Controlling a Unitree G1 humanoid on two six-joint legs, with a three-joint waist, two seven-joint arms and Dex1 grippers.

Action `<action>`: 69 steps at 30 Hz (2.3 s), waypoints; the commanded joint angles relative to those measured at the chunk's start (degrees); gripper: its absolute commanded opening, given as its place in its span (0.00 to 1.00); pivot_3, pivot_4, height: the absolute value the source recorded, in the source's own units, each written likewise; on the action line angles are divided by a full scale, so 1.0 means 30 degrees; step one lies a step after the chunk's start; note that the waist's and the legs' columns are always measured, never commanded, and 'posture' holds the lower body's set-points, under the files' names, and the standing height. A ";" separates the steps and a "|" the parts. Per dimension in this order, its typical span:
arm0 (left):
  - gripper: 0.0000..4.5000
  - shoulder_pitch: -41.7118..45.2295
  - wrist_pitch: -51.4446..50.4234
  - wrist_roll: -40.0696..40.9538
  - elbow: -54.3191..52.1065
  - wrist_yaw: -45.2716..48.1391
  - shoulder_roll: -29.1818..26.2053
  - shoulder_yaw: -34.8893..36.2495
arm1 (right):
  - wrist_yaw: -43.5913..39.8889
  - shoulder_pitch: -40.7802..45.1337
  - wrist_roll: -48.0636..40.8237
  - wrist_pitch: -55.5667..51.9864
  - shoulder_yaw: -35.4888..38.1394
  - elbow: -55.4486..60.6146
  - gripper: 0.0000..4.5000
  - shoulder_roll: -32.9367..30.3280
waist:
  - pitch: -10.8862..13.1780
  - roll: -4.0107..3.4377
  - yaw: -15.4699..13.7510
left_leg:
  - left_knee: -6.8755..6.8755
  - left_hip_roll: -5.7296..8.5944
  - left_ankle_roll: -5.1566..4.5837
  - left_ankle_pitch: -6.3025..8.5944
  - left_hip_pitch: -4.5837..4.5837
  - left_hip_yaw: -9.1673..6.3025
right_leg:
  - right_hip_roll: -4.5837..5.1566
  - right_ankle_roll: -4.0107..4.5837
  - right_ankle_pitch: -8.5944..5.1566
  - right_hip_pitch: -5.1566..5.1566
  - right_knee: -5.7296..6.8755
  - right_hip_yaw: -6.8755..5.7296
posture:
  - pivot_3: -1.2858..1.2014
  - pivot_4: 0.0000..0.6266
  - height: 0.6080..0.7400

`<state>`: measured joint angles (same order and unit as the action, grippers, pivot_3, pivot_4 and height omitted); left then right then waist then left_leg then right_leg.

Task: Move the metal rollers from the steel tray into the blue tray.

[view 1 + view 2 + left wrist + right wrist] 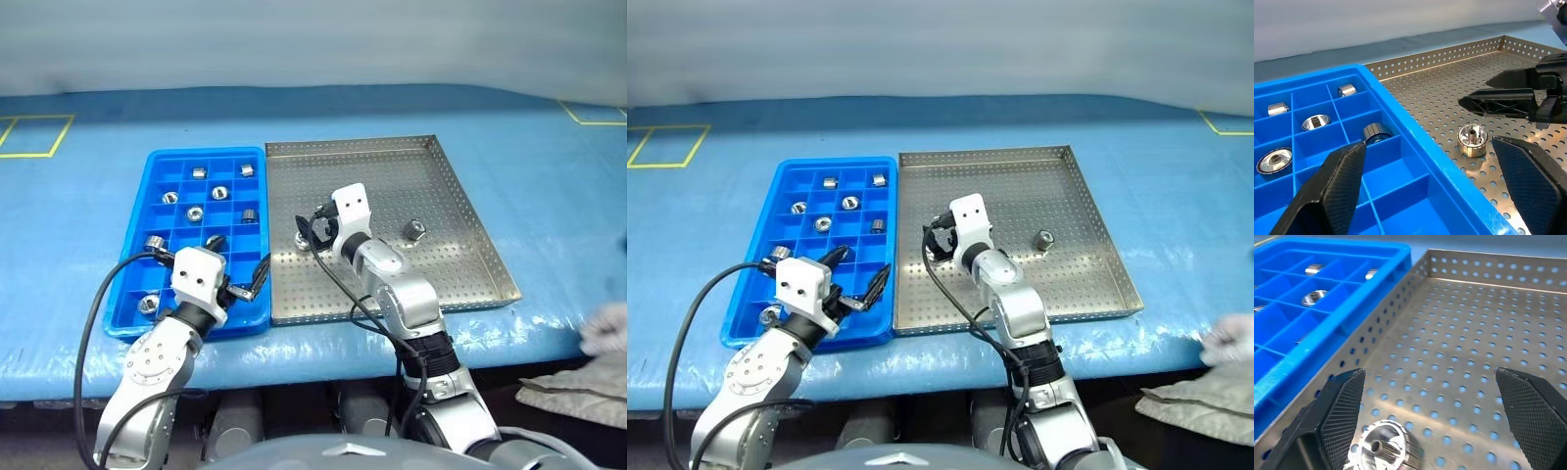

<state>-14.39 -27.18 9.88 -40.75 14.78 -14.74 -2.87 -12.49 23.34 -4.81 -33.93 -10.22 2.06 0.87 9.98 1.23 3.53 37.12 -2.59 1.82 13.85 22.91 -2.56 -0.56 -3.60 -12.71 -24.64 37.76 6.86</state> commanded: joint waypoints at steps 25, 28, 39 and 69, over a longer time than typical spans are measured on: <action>1.00 -0.1654 0.0591 0.0040 -0.1688 0.0619 -0.0786 -0.1275 | -0.1016 -0.0288 -0.0029 0.0895 -0.0478 -0.0542 0.38 -0.0008 | 0.0002 -0.0002 -0.0295 | -0.0008 -0.0004 -0.0001 0.0000 -0.0020 0.0002 | -0.0002 0.0038 -0.0024 0.0002 0.0006 -0.0003 | 0.57 0.24 1.00; 1.00 -0.1752 0.0839 -0.0099 -0.1697 -0.0079 -0.0309 -0.0839 | -0.1132 0.0490 -0.0309 0.0681 -0.0455 0.0555 0.38 0.0248 | 0.0003 -0.0003 -0.0364 | -0.0006 -0.0004 0.0000 0.0000 -0.0019 0.0001 | -0.0003 0.0038 -0.0024 -0.0002 0.0010 -0.0003 | 0.58 0.24 1.00; 1.00 -0.3604 0.1311 -0.0543 -0.2553 -0.1425 0.0375 -0.0212 | -0.3150 0.2699 -0.0716 -0.0023 -0.3307 0.1521 0.38 0.1072 | 0.0003 -0.0003 -0.1200 | -0.0034 -0.0007 -0.0005 0.0004 0.0000 -0.0024 | -0.0002 0.0068 -0.0041 -0.0012 0.0006 -0.0029 | 0.63 0.24 1.00; 1.00 -0.4705 0.1618 -0.0075 -0.2596 -0.0952 0.0108 -0.0296 | -0.3790 0.2177 -0.0005 -0.4933 -0.4085 0.2652 0.99 -0.1797 | 0.0002 -0.0001 -0.2143 | -0.0010 -0.0002 -0.0001 0.0004 0.0006 0.0000 | 0.0018 0.0077 -0.0054 -0.0021 -0.0017 -0.0034 | 0.62 0.24 1.00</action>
<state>-28.76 -23.29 9.21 -47.26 11.44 -14.12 -3.64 -25.81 30.43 -4.90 -49.03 -26.39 8.46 -4.30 9.99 1.22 -2.90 37.09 -2.59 1.82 13.87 22.93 -2.56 -0.50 -3.37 -12.87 -24.70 37.71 6.75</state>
